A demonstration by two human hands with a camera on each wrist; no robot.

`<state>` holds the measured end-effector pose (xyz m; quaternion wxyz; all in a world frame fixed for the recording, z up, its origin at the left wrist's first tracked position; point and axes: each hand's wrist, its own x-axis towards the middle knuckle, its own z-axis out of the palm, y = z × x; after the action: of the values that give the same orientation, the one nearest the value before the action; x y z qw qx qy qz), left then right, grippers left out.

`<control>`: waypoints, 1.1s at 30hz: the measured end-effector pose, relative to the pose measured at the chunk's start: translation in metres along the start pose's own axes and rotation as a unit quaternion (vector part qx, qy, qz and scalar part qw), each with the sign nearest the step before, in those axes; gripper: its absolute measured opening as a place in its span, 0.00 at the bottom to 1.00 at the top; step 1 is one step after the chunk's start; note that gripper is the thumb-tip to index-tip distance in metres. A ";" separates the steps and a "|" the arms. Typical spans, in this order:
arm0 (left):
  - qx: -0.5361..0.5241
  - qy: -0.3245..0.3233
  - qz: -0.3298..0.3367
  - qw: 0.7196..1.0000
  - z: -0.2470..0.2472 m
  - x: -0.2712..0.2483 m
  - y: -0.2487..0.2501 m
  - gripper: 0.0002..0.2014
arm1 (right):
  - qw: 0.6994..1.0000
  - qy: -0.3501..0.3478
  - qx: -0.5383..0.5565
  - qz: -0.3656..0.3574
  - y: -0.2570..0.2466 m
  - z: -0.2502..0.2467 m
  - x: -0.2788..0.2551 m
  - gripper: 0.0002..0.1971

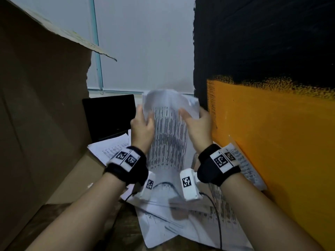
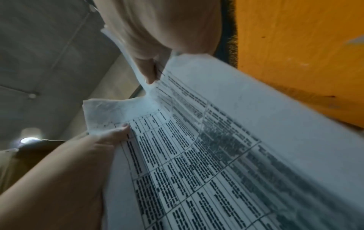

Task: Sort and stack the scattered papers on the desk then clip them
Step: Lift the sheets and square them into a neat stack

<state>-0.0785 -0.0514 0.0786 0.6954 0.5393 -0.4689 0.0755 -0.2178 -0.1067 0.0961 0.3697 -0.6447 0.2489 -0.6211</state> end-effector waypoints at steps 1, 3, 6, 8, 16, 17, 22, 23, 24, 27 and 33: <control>0.000 0.034 0.026 0.999 -0.001 0.003 0.009 0.11 | 1.000 -0.001 -0.002 -0.010 -0.010 0.001 0.001 0.03; -0.021 0.062 0.047 0.997 -0.008 0.009 0.027 0.16 | 1.000 0.002 -0.002 -0.029 -0.027 -0.001 0.003 0.06; -0.177 -0.036 -0.064 0.981 -0.020 0.011 0.014 0.26 | 1.000 -0.023 -0.003 -0.017 -0.019 -0.016 -0.003 0.08; -0.250 -0.179 -0.217 0.926 -0.030 -0.001 -0.011 0.25 | 0.995 -0.080 0.008 0.062 0.010 -0.027 -0.019 0.10; -0.079 -0.094 -0.123 0.985 -0.018 -0.025 -0.018 0.04 | 0.984 -0.089 0.076 0.133 0.015 -0.029 -0.031 0.10; -0.095 -0.081 -0.129 0.984 -0.022 -0.021 -0.012 0.04 | 0.987 -0.091 0.068 0.118 0.010 -0.029 -0.029 0.10; -0.084 -0.225 -0.279 0.930 -0.042 -0.024 -0.041 0.13 | 0.954 -0.200 -0.002 0.223 0.043 -0.052 -0.043 0.23; -0.028 -0.230 -0.302 0.925 -0.043 -0.029 -0.048 0.18 | 0.937 -0.236 -0.022 0.256 0.053 -0.053 -0.051 0.25; 0.025 -0.224 -0.302 0.926 -0.042 -0.037 -0.056 0.22 | 0.933 -0.239 -0.041 0.266 0.062 -0.052 -0.058 0.23; 0.045 -0.173 -0.235 0.955 -0.033 -0.055 -0.055 0.22 | 0.966 -0.131 -0.021 0.222 0.061 -0.038 -0.065 0.17; -0.073 -0.163 -0.372 0.911 -0.033 -0.028 -0.062 0.36 | 0.965 -0.054 0.062 0.251 0.037 -0.036 -0.033 0.13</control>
<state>-0.0367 -0.0381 0.0163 0.6246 0.6270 -0.3457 -0.3119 -0.2520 -0.1098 0.0450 0.5660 -0.5699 0.3430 -0.4870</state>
